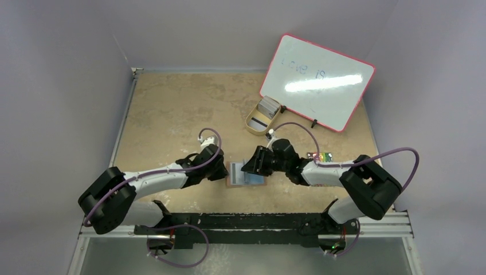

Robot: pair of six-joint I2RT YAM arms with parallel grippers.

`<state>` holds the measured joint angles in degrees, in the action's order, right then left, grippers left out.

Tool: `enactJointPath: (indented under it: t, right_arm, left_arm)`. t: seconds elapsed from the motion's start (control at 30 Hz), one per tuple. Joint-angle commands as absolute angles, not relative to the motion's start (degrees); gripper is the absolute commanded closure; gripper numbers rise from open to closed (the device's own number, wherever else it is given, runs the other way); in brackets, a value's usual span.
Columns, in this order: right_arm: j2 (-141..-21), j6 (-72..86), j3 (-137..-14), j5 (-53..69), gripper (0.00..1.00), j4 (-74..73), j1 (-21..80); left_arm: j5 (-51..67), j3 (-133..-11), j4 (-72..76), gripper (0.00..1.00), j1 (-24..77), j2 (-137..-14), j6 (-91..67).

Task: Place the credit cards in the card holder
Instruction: Insert the credit card into the card holder.

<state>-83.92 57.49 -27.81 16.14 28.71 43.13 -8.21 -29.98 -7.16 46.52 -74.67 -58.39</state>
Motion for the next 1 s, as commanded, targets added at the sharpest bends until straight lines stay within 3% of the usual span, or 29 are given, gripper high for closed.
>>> enactJointPath:
  t: [0.0,0.27,0.7,0.97]
  right_arm:
    - [-82.2,59.0,-27.9,19.6,0.54,35.4,43.4]
    - [-85.3,60.5,-28.6,22.4,0.54,39.8,43.5]
    - [-81.7,45.9,-41.9,15.7,0.54,16.5,43.3]
    - [-83.6,34.4,-51.7,11.3,0.52,9.2,37.3]
  left_arm:
    - [-7.3,-29.9,-4.0,0.93,46.6,-73.4,-59.8]
    - [-6.6,-29.5,-3.1,0.87,46.6,-72.5,-60.8]
    - [-16.0,-31.9,-12.8,0.57,46.5,-62.1,-60.9]
    - [-18.6,-34.1,-15.2,0.54,46.5,-56.8,-57.8]
